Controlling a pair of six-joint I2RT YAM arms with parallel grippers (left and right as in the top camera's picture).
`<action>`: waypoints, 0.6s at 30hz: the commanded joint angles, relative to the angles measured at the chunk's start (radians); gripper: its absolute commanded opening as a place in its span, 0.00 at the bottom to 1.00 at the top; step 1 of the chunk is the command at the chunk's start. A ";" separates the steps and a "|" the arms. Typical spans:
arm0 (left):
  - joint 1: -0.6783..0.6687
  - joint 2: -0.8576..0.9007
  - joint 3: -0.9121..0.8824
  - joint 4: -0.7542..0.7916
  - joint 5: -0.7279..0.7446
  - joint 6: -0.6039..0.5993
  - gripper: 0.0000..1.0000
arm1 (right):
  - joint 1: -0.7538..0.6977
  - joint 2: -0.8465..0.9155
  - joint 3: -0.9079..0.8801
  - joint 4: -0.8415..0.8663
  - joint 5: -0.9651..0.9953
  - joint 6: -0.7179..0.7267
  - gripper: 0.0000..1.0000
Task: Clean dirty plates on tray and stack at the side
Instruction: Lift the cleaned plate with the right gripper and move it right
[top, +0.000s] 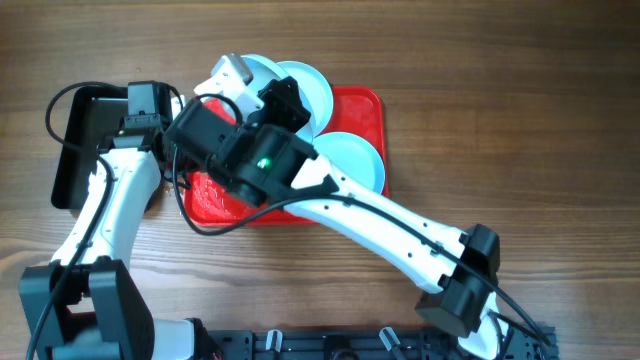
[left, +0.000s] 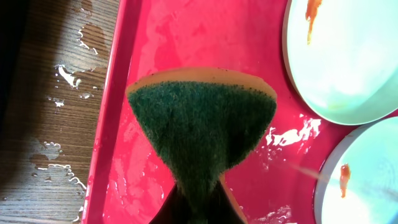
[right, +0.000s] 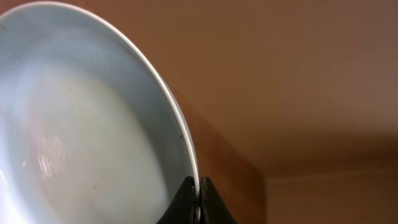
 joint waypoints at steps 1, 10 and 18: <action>-0.006 -0.017 0.013 0.000 0.016 -0.005 0.04 | 0.006 -0.033 0.023 0.007 0.109 -0.033 0.04; -0.006 -0.017 0.012 -0.001 0.017 -0.005 0.04 | -0.095 -0.038 0.023 -0.173 -0.405 0.530 0.04; -0.006 -0.017 0.012 0.000 0.016 -0.005 0.04 | -0.845 -0.091 0.005 -0.300 -1.189 0.577 0.04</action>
